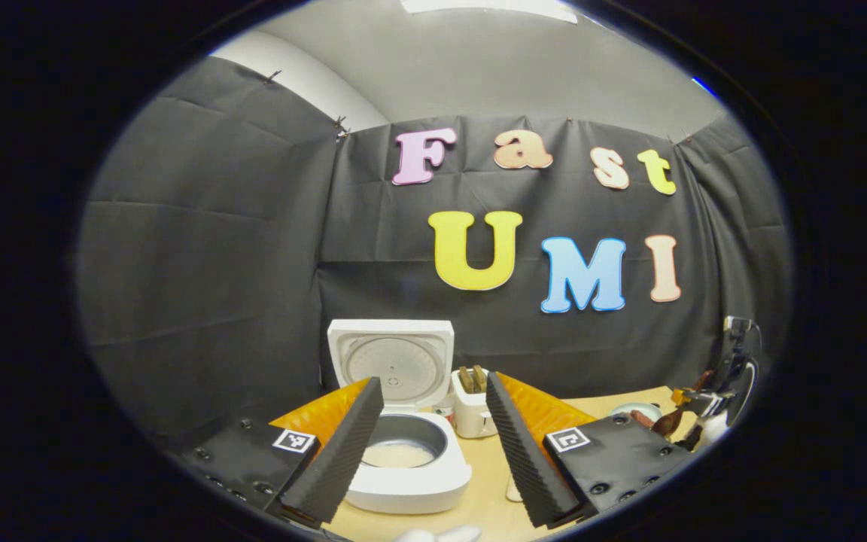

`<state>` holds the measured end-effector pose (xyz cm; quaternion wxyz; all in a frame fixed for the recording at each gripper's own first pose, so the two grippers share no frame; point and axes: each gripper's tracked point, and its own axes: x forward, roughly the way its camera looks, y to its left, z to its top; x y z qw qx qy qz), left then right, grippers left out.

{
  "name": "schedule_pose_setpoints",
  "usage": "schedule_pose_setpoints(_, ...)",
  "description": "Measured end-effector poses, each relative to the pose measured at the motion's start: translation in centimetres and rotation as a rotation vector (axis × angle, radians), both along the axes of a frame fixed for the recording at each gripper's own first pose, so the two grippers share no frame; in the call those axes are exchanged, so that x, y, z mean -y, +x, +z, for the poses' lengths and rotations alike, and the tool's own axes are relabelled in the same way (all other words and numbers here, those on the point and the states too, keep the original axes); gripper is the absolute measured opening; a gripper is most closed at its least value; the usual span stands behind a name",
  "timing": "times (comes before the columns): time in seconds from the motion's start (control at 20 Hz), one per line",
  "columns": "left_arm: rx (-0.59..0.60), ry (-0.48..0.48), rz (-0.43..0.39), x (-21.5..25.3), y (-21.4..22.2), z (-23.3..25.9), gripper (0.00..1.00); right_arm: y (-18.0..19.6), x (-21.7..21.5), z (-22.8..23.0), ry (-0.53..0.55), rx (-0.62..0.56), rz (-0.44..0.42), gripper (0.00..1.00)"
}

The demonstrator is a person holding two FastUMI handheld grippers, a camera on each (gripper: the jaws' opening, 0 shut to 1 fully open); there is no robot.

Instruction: Close the left gripper, press the button to open the rice cooker; take a wooden spoon from the chopstick holder with the right hand, scoop a spoonful of rice and pour it into the rice cooker, then put the wooden spoon back into the chopstick holder.

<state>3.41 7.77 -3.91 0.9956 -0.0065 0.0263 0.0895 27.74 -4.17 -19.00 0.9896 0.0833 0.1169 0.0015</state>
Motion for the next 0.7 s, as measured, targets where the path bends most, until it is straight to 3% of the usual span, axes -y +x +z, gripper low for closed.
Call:
schedule_pose_setpoints(0.3, -0.01, 0.011, 0.027, -3.4, -0.8, -1.6, 0.96, -2.5, -9.0, 5.8, -0.011, 0.077, 0.114, 0.2)
schedule_pose_setpoints(0.6, -0.028, 0.022, 0.019, -4.7, -1.4, -2.7, 0.98, -4.1, -18.0, 1.5, -0.001, 0.026, 0.22, 0.2)
schedule_pose_setpoints(0.65, -0.028, 0.019, 0.016, -4.7, -1.3, -2.7, 0.98, -4.1, -18.7, 0.3, -0.012, 0.011, 0.225, 0.16)
schedule_pose_setpoints(0.7, -0.036, 0.014, 0.011, -4.6, -1.0, -2.9, 0.98, -4.1, -19.4, -0.8, -0.02, -0.006, 0.234, 0.2)
